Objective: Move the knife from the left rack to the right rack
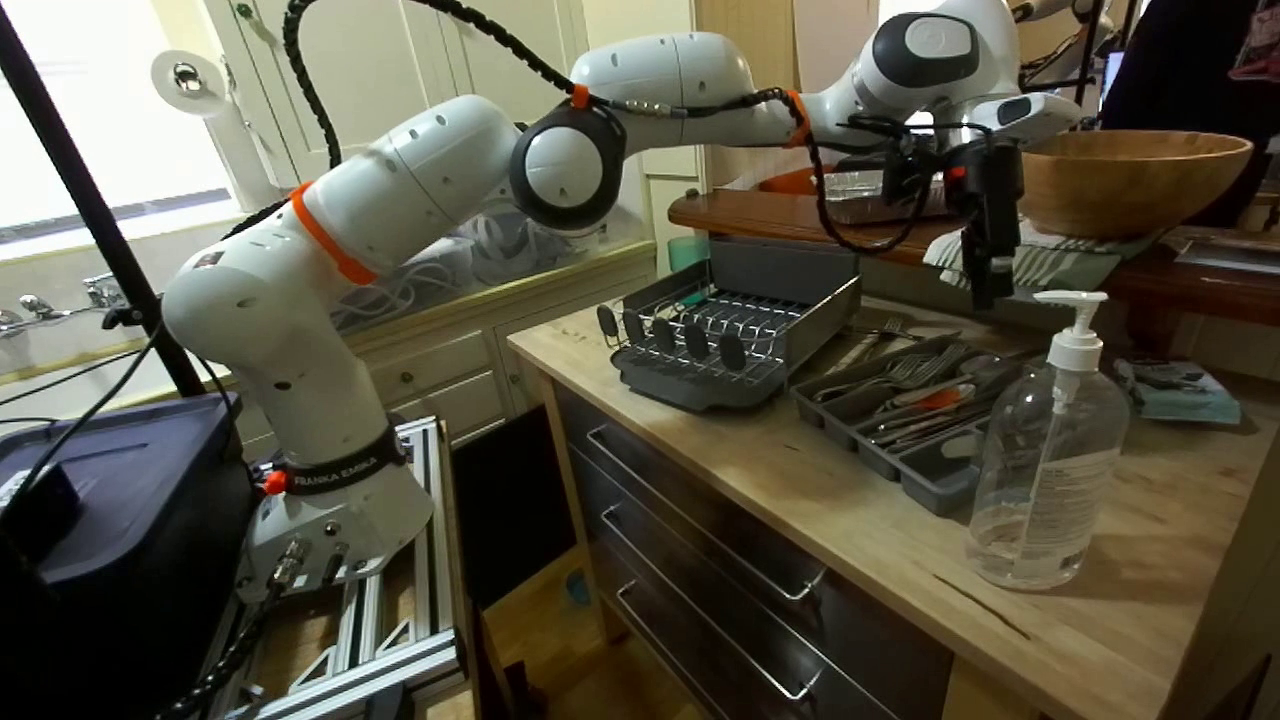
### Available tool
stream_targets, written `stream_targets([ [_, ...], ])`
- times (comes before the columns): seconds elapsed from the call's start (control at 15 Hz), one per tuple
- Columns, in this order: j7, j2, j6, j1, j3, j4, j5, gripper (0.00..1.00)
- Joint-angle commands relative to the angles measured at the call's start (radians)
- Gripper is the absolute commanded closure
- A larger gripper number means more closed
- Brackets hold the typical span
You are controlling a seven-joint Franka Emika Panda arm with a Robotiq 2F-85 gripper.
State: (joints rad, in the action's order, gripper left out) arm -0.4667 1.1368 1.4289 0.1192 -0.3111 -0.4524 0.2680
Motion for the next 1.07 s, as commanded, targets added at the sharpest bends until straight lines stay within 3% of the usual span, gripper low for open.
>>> stream_targets([
  [0.0, -0.061, 0.000, -0.083, 0.018, -0.005, -0.012, 0.001, 0.00],
  [0.13, -0.018, 0.031, -0.084, 0.047, 0.008, 0.020, -0.005, 0.00],
  [0.47, 0.262, 0.079, -0.073, 0.099, 0.036, 0.014, 0.010, 0.00],
  [1.0, 0.445, 0.153, -0.088, 0.106, 0.005, 0.017, 0.076, 0.00],
])
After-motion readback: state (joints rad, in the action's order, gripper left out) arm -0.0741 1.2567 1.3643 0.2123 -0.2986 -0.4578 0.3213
